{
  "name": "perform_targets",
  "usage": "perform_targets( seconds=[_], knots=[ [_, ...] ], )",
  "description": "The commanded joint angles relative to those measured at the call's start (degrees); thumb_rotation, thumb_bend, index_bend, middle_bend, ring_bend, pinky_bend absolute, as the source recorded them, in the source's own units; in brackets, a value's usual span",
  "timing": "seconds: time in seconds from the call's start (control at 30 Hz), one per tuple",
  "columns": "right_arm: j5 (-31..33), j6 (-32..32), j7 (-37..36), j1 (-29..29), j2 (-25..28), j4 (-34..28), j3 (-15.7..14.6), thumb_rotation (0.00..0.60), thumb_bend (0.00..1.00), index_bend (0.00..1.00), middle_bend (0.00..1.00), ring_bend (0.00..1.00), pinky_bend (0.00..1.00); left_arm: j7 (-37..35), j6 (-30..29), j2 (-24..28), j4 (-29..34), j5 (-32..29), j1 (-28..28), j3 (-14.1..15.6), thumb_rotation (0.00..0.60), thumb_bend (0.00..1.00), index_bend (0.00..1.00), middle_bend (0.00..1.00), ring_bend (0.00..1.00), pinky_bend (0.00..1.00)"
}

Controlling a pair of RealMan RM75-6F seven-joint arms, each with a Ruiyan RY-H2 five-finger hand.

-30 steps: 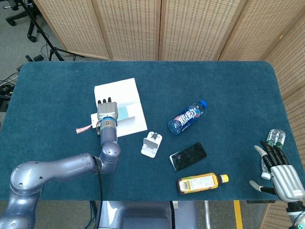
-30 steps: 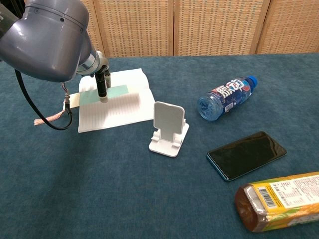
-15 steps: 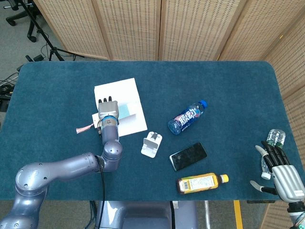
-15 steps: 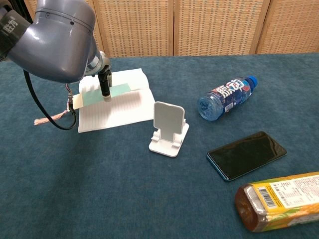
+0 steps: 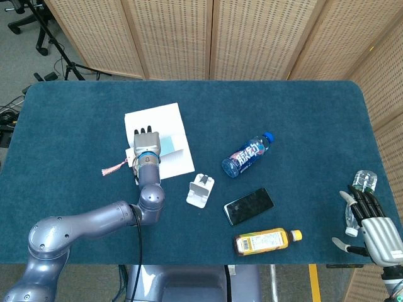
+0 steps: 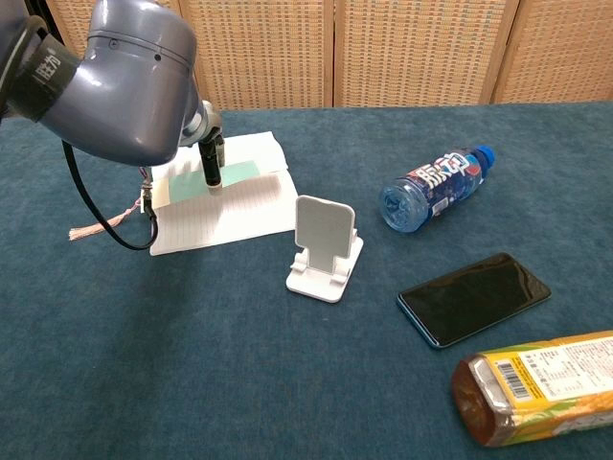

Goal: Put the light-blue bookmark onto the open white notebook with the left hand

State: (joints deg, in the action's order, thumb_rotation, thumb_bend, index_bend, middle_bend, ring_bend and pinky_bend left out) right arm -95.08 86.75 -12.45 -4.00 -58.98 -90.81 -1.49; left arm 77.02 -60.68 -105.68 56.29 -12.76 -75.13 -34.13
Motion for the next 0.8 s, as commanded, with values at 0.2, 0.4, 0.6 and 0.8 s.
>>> perform_targets(
  seconds=[0.2,0.4,0.6,0.8],
  knots=[
    [-0.02,-0.03,-0.09,-0.03,0.01,0.06,-0.01,0.6,0.0,0.0,0.0,0.0,0.0,0.35,0.71,-1.12,-1.44,1.03,-0.3,-0.26,0.6,0.31,0.38,0.0,0.0,0.0],
    [-0.02,0.08,-0.22,0.0,0.01,0.1,0.02,0.6,0.0,0.0,0.0,0.0,0.0,0.7,0.76,-1.56,-2.15,1.93,-0.18,-0.28,0.6,0.31,0.38,0.0,0.0,0.0],
    [-0.2,0.31,-0.13,0.07,-0.02,0.05,0.0,0.6,0.0,0.0,0.0,0.0,0.0,0.12,0.72,-1.61,-2.17,3.08,0.13,-0.49,0.6,0.3,0.38,0.0,0.0,0.0],
    [-0.25,0.47,-0.03,0.13,-0.1,0.08,0.02,0.6,0.0,0.0,0.0,0.0,0.0,-0.7,0.87,-1.64,-1.86,4.51,0.52,-0.43,0.6,0.27,0.37,0.0,0.0,0.0]
  ],
)
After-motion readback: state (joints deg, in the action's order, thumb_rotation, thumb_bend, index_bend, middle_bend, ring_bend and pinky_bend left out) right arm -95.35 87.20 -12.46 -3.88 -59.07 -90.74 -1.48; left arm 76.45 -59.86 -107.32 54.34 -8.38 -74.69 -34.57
